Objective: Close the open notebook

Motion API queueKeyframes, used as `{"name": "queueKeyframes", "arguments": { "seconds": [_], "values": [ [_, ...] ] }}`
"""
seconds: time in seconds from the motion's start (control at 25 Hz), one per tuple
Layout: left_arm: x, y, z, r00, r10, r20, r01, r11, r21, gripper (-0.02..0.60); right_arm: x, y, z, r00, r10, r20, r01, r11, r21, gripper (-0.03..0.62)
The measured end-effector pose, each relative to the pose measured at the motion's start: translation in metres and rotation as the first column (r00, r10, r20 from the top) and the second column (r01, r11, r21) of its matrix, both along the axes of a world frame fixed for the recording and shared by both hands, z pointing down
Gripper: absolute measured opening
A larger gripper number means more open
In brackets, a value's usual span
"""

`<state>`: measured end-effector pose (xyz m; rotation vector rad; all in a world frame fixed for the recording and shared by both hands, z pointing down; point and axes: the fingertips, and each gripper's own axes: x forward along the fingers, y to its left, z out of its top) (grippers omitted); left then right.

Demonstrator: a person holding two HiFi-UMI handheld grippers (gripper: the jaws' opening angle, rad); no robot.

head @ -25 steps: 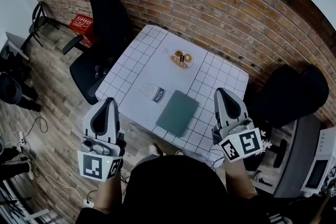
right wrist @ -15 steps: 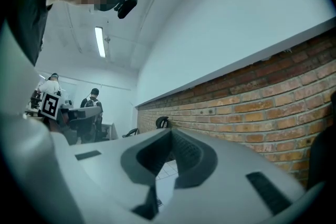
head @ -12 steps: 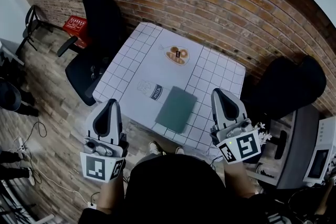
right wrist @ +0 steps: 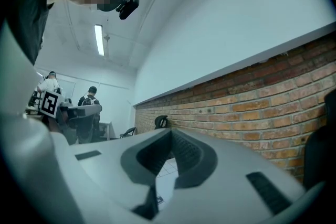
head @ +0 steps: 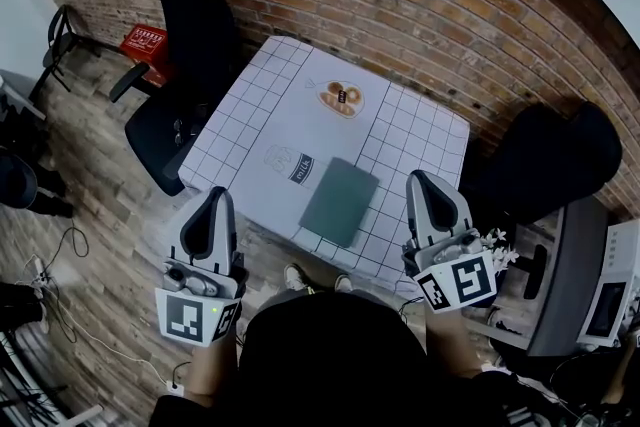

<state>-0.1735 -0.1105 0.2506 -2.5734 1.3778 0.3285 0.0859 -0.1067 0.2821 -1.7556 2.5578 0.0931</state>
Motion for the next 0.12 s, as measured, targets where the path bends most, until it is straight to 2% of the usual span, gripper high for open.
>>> {"name": "queueKeyframes", "arguments": {
  "seconds": [0.12],
  "values": [
    [-0.0011,0.0039,0.0,1.0,0.005,0.0,-0.005,1.0,-0.005,0.025,-0.0019,0.0019,-0.0008,1.0,0.004,-0.001,-0.004,1.0,-0.002,0.012]
  ]
}}
